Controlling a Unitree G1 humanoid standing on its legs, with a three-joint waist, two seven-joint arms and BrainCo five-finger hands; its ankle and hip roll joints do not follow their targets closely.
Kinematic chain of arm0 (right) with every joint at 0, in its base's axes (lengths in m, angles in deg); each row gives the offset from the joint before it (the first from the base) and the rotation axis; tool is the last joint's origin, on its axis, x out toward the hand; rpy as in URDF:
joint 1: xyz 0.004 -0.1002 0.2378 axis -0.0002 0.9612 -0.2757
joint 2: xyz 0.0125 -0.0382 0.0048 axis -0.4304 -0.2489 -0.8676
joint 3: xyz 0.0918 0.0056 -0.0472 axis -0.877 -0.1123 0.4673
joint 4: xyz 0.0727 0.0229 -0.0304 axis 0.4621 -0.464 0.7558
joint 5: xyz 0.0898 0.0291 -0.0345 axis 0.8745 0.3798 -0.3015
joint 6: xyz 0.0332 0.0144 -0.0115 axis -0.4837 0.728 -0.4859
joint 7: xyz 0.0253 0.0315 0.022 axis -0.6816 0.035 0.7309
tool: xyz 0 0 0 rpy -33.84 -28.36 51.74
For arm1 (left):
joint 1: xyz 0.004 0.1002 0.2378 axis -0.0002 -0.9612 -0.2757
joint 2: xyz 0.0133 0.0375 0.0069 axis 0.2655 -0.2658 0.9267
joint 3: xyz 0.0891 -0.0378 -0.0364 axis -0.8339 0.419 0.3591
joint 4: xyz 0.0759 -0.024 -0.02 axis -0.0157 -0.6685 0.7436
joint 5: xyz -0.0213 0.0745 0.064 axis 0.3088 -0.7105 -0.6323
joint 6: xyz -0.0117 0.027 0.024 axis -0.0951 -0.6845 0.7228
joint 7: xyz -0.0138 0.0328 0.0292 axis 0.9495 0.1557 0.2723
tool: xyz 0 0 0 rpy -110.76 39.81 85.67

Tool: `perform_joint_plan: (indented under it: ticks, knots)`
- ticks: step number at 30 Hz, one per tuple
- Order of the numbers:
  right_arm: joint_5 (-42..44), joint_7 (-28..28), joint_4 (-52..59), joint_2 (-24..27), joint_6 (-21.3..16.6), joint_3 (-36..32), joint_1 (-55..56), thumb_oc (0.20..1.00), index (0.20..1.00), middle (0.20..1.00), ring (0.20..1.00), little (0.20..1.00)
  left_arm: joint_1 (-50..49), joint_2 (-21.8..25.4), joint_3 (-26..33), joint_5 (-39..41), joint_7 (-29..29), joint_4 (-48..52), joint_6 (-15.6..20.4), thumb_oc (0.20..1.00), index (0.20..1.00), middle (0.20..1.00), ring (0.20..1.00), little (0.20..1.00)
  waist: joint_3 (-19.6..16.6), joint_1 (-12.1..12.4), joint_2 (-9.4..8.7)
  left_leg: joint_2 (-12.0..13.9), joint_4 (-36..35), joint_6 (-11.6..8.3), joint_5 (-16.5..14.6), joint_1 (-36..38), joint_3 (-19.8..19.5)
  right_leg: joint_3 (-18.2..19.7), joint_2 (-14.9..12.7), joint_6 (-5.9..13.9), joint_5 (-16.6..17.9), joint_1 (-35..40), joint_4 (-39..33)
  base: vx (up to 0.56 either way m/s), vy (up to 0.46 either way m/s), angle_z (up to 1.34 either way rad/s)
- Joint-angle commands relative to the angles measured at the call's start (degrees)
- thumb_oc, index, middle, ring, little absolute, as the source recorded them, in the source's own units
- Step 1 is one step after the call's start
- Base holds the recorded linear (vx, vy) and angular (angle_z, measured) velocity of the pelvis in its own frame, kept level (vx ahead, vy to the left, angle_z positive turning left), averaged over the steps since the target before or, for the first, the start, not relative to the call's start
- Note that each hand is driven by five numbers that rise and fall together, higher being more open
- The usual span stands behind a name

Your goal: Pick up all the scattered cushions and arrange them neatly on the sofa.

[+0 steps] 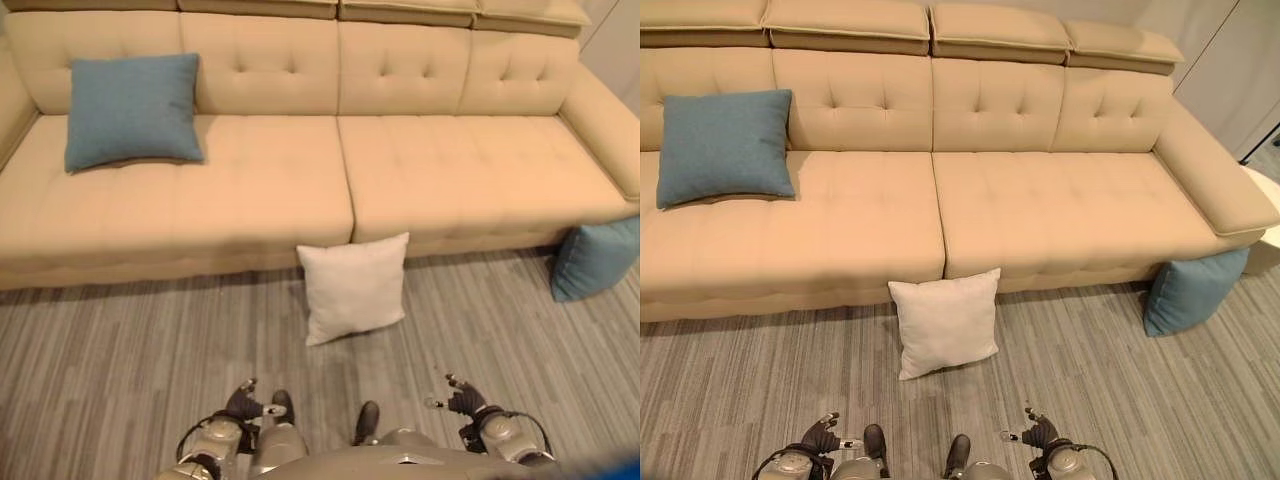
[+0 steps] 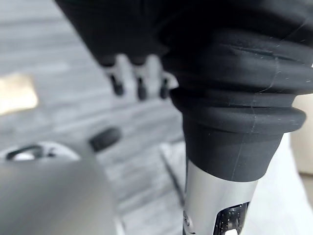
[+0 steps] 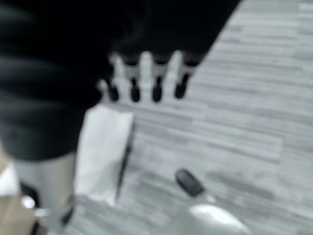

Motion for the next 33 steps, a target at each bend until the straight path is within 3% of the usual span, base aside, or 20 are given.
perform_joint_plan:
  ticks: [1, 2, 3, 5, 7, 9, 13, 17, 21, 22, 23, 26, 28, 30, 33]
  knots:
    - [-0.62, 0.55, 3.40, -1.27, -1.33, 0.98, -2.55, 1.000, 1.000, 1.000, 1.000, 1.000, 0.01, 1.66, 1.75, -0.13, -0.39, 1.02, 0.89, 1.000, 1.000, 1.000, 1.000, 1.000, 0.69, 1.28, -1.86, -1.48, 4.57, -0.88, -1.60, -2.64, -2.74, 1.10, -2.39, 7.21, 3.36, -0.08, 11.68, 0.12, 0.130, -0.24]
    - [-0.62, 0.55, 3.40, -1.27, -1.33, 0.98, -2.55, 1.000, 1.000, 1.000, 1.000, 1.000, 0.01, 1.66, 1.75, -0.13, -0.39, 1.02, 0.89, 1.000, 1.000, 1.000, 1.000, 1.000, 0.69, 1.28, -1.86, -1.48, 4.57, -0.88, -1.60, -2.64, -2.74, 1.10, -2.39, 7.21, 3.36, -0.09, 11.68, 0.16, 0.177, -0.18]
    - [-1.19, 0.62, 4.72, -1.31, -1.26, 1.56, -3.28, 1.000, 1.000, 1.000, 1.000, 1.000, 0.11, 1.89, 1.71, -0.07, -0.40, 1.31, 0.87, 1.000, 1.000, 1.000, 1.000, 1.000, 1.41, 1.19, -1.18, -2.03, 4.43, 0.12, -2.34, -0.94, -3.54, 1.05, -3.64, 8.24, 5.56, -2.52, 17.42, 0.17, 0.172, 0.09]
    - [-1.23, 0.63, 5.99, -1.29, -1.41, 1.86, -3.53, 1.000, 1.000, 1.000, 1.000, 1.000, 0.15, 2.13, 1.72, -0.03, -0.43, 1.42, 0.89, 1.000, 1.000, 1.000, 1.000, 1.000, 1.71, 0.82, -0.42, -2.68, 3.82, 0.73, -2.98, 0.64, -4.64, 2.77, -2.76, 7.90, 5.53, -4.52, 20.07, 0.24, 0.164, 0.19]
    - [-1.10, 0.77, 7.12, -1.17, -1.54, 2.23, -3.55, 1.000, 1.000, 1.000, 1.000, 1.000, -0.02, 2.25, 1.63, -0.03, -0.41, 1.44, 0.98, 1.000, 1.000, 1.000, 1.000, 1.000, 1.59, 0.31, -0.30, -3.54, 2.72, 0.64, -3.10, 1.91, -5.64, 3.57, -2.19, 6.84, 4.52, -5.09, 16.07, 0.19, 0.046, 0.12]
    - [-1.34, 0.76, 8.78, -0.82, -1.73, 2.90, -3.92, 1.000, 1.000, 1.000, 1.000, 1.000, 0.24, 2.29, 1.69, -0.11, -0.43, 1.05, 1.21, 1.000, 1.000, 1.000, 1.000, 1.000, 1.32, -0.19, 0.05, -3.78, 1.64, 0.24, -3.49, 3.08, -6.18, 3.74, -3.29, 6.01, 4.53, -5.73, 9.21, 0.17, -0.028, 0.19]
    - [-1.86, 0.90, 11.57, -0.23, -1.71, 3.81, -4.43, 1.000, 1.000, 1.000, 1.000, 1.000, 0.87, 2.27, 1.82, -0.42, -0.68, 0.49, 1.41, 1.000, 1.000, 1.000, 1.000, 1.000, 1.43, -1.70, 0.12, -4.32, 2.27, -0.11, -5.14, 4.82, -7.62, 8.79, -4.88, 7.08, 7.84, -7.33, 2.81, 0.20, -0.061, 0.24]
    - [-2.78, 1.22, 12.50, -0.04, -1.81, 4.20, -3.95, 1.000, 1.000, 1.000, 1.000, 1.000, 0.07, 1.72, 2.43, -0.34, -0.74, 0.26, 1.50, 1.000, 1.000, 1.000, 1.000, 1.000, 1.03, -1.58, -0.27, -4.71, 3.54, -0.31, -6.61, 5.93, -7.62, 6.23, -5.86, 7.42, 8.69, -5.71, 1.95, 0.16, -0.096, 0.15]
    - [-3.00, 1.21, 13.56, 0.96, -2.16, 5.12, -4.21, 1.000, 1.000, 1.000, 1.000, 1.000, -0.07, 1.35, 2.31, 0.50, -0.87, 0.43, 1.52, 1.000, 1.000, 1.000, 1.000, 1.000, 0.73, -1.85, -0.38, -3.43, 6.58, -2.35, -6.93, 4.78, -8.61, 5.52, -4.41, 6.49, 7.74, -3.94, 0.73, 0.11, -0.166, 0.19]
    - [-2.70, 1.16, 13.95, 1.32, -2.21, 5.12, -4.09, 1.000, 1.000, 1.000, 1.000, 1.000, 0.06, 1.18, 2.07, 0.61, -0.91, 0.63, 1.57, 1.000, 1.000, 1.000, 1.000, 1.000, 0.76, -2.12, -0.36, -2.84, 7.50, -2.90, -6.72, 4.16, -8.77, 5.27, -3.88, 5.96, 7.27, -3.37, 0.21, 0.05, -0.246, 0.34]
    - [-1.74, 1.01, 14.62, 2.21, -2.54, 4.82, -3.72, 1.000, 1.000, 1.000, 1.000, 1.000, 0.86, 1.08, 1.38, 0.85, -0.95, 0.94, 1.62, 1.000, 1.000, 1.000, 1.000, 1.000, 1.24, -2.67, -0.76, -0.17, 11.32, -4.48, -4.48, 1.72, -7.05, 3.87, -3.04, 4.86, 6.50, -2.11, -1.12, 0.05, -0.309, 0.37]
    - [-1.06, 0.70, 14.01, 2.74, -2.49, 4.77, -3.39, 1.000, 1.000, 1.000, 1.000, 1.000, 1.74, 0.71, 0.89, 1.74, -1.01, 1.66, 1.65, 1.000, 1.000, 1.000, 1.000, 1.000, 2.04, -2.90, -1.08, 2.33, 15.81, -5.34, -3.06, -0.60, -5.86, 2.22, -1.67, 3.33, 5.77, -0.12, -3.41, 0.03, -0.210, 0.62]
    - [-0.94, 0.31, 12.97, 2.58, -2.29, 4.58, -3.10, 1.000, 1.000, 1.000, 1.000, 1.000, 2.16, 0.25, 0.17, 1.67, -1.09, 1.81, 1.55, 1.000, 1.000, 1.000, 1.000, 1.000, 2.19, -2.98, -0.56, 3.35, 13.65, -5.78, -3.93, -0.45, -4.66, 1.24, -0.81, 3.74, 4.69, 1.75, -4.98, 0.06, -0.127, 0.43]
    - [-0.63, 0.02, 12.29, 2.68, -2.34, 3.92, -2.92, 1.000, 1.000, 1.000, 1.000, 1.000, 2.78, -0.15, -0.62, 1.02, -1.03, 1.87, 1.45, 1.000, 1.000, 1.000, 1.000, 1.000, 2.31, -3.52, -0.14, 3.01, 6.93, -5.35, -0.14, -1.90, -1.85, -0.38, -1.04, 3.97, 5.40, 1.49, -6.04, 0.00, 0.025, 0.48]
    - [-0.66, -0.26, 12.48, 2.59, -2.43, 4.00, -3.16, 1.000, 1.000, 1.000, 1.000, 1.000, 2.92, -0.04, -0.67, 0.79, -1.44, 1.86, 1.69, 1.000, 1.000, 1.000, 1.000, 1.000, 2.38, -2.84, 0.20, 2.14, 2.35, -5.42, 2.50, -4.01, -3.33, 0.37, -0.39, 4.36, 5.43, 1.06, -6.36, 0.07, 0.049, 0.19]
